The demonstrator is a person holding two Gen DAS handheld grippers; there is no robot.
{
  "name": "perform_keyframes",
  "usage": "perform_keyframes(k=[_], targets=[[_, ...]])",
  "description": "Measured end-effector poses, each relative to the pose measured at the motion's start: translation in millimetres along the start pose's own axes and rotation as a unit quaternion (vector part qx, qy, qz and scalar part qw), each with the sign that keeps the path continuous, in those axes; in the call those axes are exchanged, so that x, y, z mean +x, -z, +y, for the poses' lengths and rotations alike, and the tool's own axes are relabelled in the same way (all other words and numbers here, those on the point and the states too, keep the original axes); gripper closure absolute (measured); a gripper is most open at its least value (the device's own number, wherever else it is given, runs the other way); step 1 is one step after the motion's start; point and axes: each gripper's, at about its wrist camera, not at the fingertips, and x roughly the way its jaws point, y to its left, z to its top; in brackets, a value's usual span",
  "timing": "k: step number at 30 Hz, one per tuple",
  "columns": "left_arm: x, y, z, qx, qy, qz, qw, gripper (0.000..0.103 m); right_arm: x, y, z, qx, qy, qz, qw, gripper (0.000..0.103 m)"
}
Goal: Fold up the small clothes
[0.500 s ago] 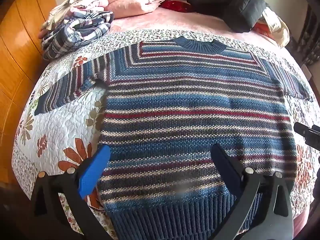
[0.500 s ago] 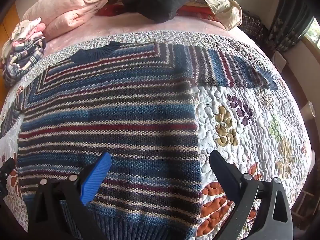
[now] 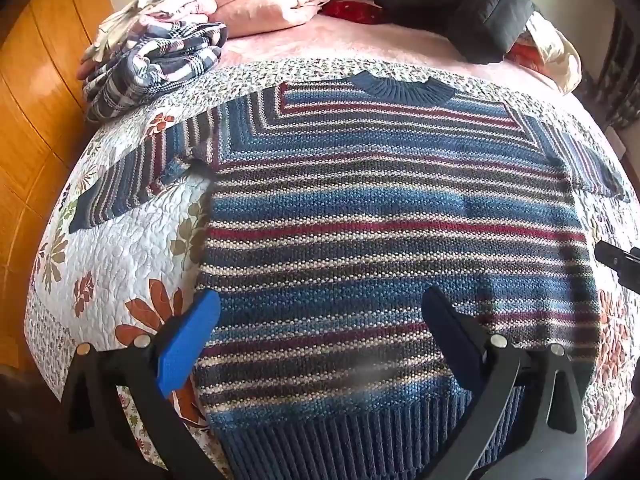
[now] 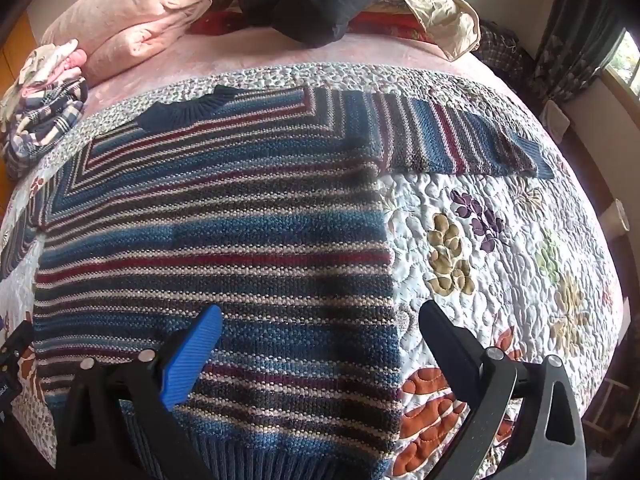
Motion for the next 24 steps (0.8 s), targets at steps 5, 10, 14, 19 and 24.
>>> perform_keyframes(k=[5, 10, 14, 19, 24], targets=[[4.4, 4.0, 1.7, 0.0, -0.002, -0.001, 1.0, 0.003, 2.8, -0.3, -1.0, -0.001, -0.001, 0.0, 1.0, 0.004], [5.4, 5.5, 5.6, -0.005, 0.001, -0.002, 1.0, 0.003, 3.1, -2.1, 0.3, -0.002, 0.001, 0.0, 1.0, 0.004], [5.4, 5.2, 4.9, -0.003, -0.001, -0.001, 1.0, 0.003, 3.6, -1.8, 0.5, -0.002, 0.0, 0.0, 1.0, 0.004], [5.2, 6.0, 5.1, -0.003, -0.002, -0.001, 1.0, 0.003, 4.3, -0.9, 1.1, -0.003, 0.0, 0.0, 1.0, 0.004], [5.0, 6.4, 6.8, -0.004, -0.003, -0.001, 1.0, 0.003, 5.0, 0.0, 0.5, -0.003, -0.001, 0.0, 1.0, 0.004]])
